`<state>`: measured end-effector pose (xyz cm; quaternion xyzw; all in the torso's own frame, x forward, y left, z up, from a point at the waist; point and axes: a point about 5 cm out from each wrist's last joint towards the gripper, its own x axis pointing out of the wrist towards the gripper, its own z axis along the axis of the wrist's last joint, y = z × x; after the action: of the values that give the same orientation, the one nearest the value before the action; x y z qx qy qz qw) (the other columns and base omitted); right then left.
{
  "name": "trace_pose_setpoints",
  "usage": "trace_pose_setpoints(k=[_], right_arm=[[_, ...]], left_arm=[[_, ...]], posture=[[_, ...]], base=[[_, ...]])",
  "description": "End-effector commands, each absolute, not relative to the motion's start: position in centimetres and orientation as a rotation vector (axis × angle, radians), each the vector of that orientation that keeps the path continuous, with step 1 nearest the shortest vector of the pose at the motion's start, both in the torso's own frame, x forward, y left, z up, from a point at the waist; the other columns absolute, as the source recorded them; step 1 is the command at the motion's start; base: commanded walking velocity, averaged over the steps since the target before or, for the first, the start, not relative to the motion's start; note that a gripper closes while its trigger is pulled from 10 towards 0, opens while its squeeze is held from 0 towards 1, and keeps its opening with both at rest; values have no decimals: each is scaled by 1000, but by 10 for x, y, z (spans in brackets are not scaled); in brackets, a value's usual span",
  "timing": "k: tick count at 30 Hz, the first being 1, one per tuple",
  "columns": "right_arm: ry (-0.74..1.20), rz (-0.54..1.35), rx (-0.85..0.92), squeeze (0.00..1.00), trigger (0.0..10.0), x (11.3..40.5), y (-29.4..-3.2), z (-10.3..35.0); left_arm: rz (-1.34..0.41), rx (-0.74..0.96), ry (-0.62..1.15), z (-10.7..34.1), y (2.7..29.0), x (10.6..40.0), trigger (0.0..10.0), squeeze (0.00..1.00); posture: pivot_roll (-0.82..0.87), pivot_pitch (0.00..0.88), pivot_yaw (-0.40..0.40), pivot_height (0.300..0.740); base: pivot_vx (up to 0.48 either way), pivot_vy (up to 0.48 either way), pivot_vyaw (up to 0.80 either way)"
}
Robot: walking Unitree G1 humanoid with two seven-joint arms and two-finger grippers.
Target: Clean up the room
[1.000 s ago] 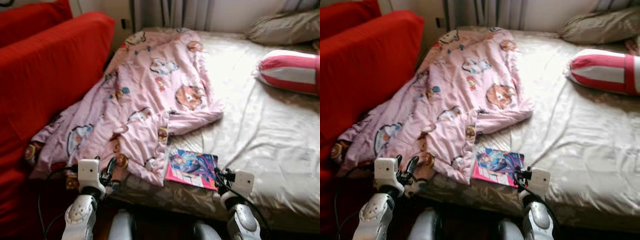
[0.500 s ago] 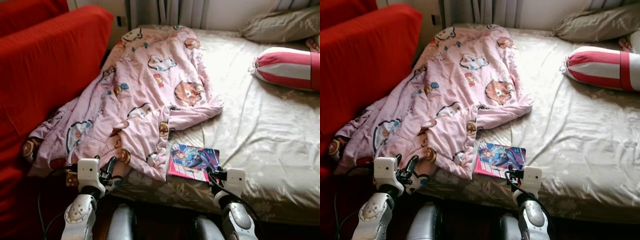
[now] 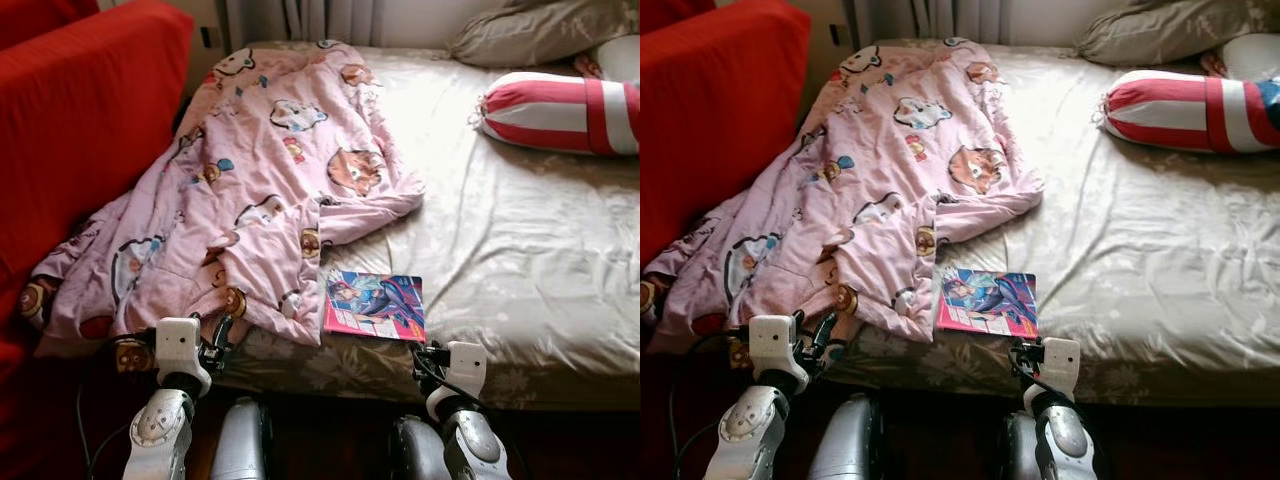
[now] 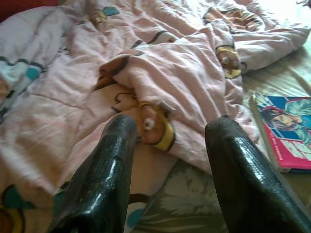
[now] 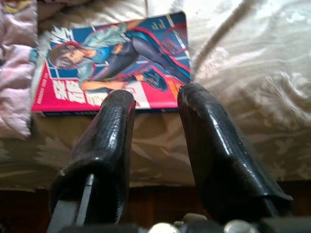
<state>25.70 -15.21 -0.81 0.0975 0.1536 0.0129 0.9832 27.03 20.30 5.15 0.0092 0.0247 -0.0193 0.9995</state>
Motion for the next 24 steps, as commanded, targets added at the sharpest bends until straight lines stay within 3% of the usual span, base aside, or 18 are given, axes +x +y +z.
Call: trace_pose_setpoints(k=[1, 19, 24], right_arm=[[310, 26, 202, 0, 10000, 257, -152, -9], [334, 92, 208, 0, 10000, 258, -145, -12], [307, 117, 223, 0, 10000, 257, -140, -11]], left_arm=[[-43, 10, 70, 48, 201, 268, 10000, 0], [-53, 13, 78, 47, 199, 269, 10000, 0], [-55, 13, 78, 47, 199, 269, 10000, 0]], posture=[[47, 180, -23, 605], [48, 174, -21, 597], [47, 167, -18, 572]], base=[[0, 0, 0], [0, 0, 0], [0, 0, 0]])
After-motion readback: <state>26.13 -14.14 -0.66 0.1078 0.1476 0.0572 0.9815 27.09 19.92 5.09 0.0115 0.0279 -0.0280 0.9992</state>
